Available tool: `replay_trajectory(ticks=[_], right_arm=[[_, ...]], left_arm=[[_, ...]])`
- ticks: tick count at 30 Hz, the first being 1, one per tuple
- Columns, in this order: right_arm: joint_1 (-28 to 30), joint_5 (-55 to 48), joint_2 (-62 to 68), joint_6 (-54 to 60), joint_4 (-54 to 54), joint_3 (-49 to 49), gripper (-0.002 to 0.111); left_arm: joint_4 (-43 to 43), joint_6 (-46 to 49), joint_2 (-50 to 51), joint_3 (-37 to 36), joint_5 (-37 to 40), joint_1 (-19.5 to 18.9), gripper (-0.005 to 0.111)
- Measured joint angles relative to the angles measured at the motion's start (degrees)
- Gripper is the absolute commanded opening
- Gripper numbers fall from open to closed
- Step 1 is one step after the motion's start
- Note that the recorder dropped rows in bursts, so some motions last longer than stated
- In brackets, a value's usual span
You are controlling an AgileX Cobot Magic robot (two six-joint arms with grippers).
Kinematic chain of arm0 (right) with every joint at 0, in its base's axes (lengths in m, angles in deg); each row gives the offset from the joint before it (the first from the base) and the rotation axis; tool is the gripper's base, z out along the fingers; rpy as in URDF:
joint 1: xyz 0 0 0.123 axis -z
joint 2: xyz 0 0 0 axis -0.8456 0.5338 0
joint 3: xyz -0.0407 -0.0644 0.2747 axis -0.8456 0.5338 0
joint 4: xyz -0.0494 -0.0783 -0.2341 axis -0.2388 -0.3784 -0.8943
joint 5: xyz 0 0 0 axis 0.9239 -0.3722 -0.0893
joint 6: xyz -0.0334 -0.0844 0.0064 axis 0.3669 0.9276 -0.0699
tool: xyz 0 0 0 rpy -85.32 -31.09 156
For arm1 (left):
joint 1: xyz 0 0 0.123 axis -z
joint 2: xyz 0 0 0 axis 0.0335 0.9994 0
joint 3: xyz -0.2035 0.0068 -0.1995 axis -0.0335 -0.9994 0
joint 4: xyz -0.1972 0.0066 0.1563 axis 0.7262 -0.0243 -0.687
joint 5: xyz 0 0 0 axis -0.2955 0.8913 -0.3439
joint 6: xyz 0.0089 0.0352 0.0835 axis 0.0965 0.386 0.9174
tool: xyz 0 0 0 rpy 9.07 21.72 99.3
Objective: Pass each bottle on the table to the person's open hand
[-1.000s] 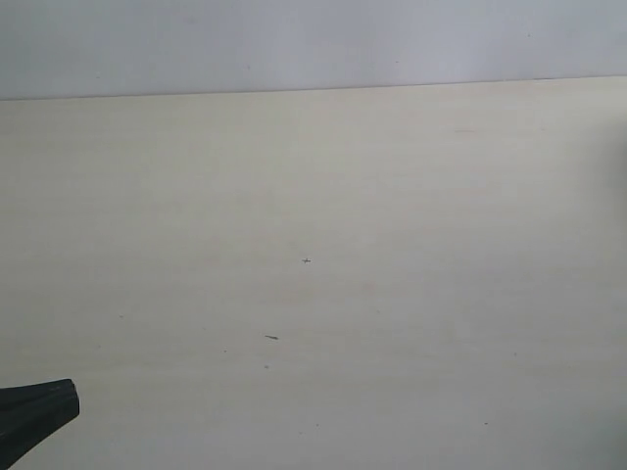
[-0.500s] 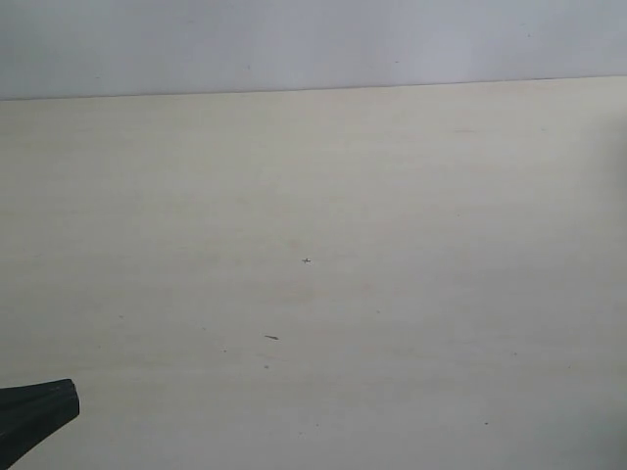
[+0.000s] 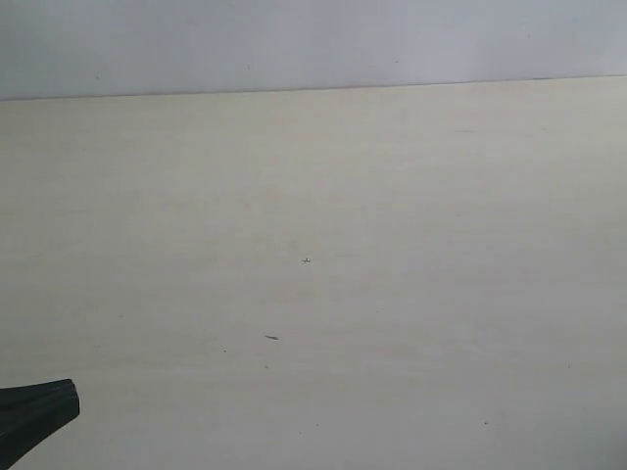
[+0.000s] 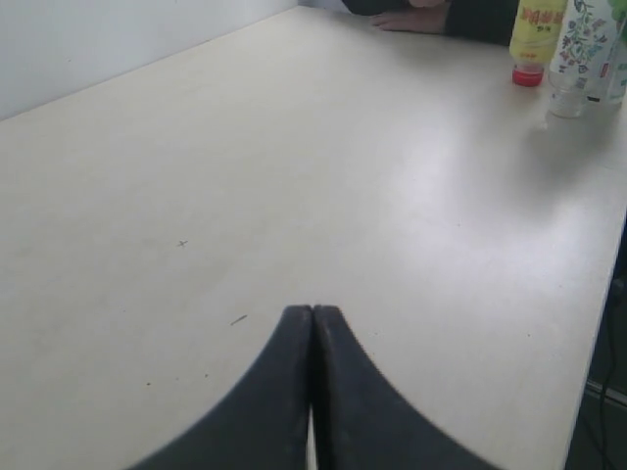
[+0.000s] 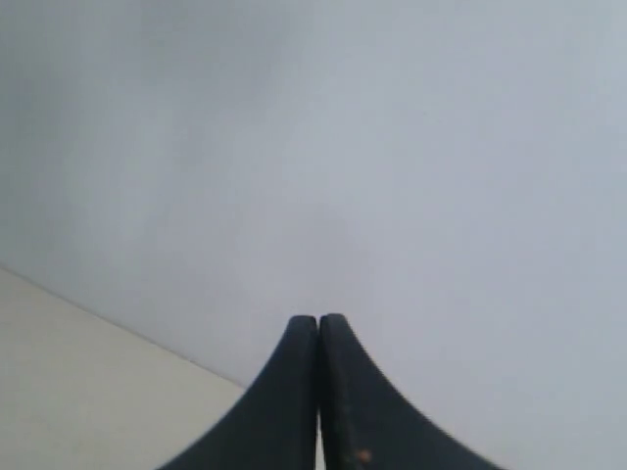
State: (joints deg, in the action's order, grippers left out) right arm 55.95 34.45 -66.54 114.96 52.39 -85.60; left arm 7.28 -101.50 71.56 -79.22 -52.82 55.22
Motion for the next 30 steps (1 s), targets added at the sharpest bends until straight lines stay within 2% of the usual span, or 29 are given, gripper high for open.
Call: replay_trajectory(ticks=[4, 9, 18, 22, 27, 30], right_arm=[[3.1, 5.7, 0.0, 0.0, -0.1, 5.0, 0.000], [3.5, 11.8, 0.0, 0.1, -0.5, 11.9, 0.000], [3.5, 13.5, 0.0, -1.0, -0.8, 21.0, 0.000], [3.5, 13.5, 0.1, -11.9, -9.2, 23.9, 0.000], [3.5, 13.6, 0.1, -37.1, -27.4, 27.5, 0.000], [3.5, 14.9, 0.1, -46.6, -32.3, 29.6, 0.000]], left_arm=[[0.0, 0.0, 0.0, 0.0, 0.0, 0.0, 0.000], [0.0, 0.0, 0.0, 0.0, 0.0, 0.0, 0.000], [0.0, 0.0, 0.0, 0.0, 0.0, 0.0, 0.000], [0.0, 0.0, 0.0, 0.0, 0.0, 0.0, 0.000], [0.0, 0.0, 0.0, 0.0, 0.0, 0.0, 0.000], [0.0, 0.0, 0.0, 0.0, 0.0, 0.0, 0.000]])
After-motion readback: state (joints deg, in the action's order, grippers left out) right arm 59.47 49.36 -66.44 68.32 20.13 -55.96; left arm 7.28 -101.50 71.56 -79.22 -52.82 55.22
